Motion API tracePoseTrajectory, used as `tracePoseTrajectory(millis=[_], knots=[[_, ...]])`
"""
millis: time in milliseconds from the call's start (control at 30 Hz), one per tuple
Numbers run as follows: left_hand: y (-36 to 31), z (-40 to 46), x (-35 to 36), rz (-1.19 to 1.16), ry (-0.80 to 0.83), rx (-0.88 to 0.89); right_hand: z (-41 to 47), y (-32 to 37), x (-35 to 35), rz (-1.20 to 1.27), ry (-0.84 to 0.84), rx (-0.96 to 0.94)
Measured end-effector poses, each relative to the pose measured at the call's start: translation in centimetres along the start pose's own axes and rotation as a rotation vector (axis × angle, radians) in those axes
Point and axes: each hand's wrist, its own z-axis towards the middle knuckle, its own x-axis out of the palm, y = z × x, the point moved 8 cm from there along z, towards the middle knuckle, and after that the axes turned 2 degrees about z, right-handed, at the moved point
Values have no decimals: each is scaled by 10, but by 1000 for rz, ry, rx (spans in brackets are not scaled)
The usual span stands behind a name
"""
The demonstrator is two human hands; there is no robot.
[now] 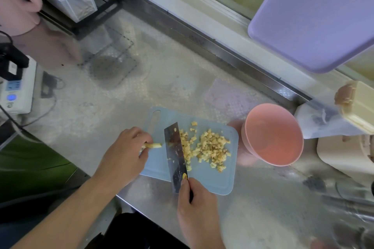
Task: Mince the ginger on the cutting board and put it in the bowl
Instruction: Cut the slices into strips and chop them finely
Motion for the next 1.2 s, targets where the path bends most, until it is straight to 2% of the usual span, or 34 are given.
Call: tracePoseTrajectory(millis=[167, 400, 567, 767, 933, 1200], knots=[[-8, -2, 2, 15, 2, -4, 2, -6, -18, -27, -22, 15], [-24, 15, -1, 37, -75, 22, 6, -9, -51, 67, -62, 31], [-37, 38, 10, 40, -44, -49, 6, -9, -58, 84, -75, 39], [-35, 43, 8, 74, -33, -51, 2, 0, -54, 89, -63, 45], [-23, 43, 8, -33, 48, -18, 4, 13, -38, 2, -20, 24], [-11, 39, 4, -17, -46, -64, 1, 33, -7, -194, 23, -5]])
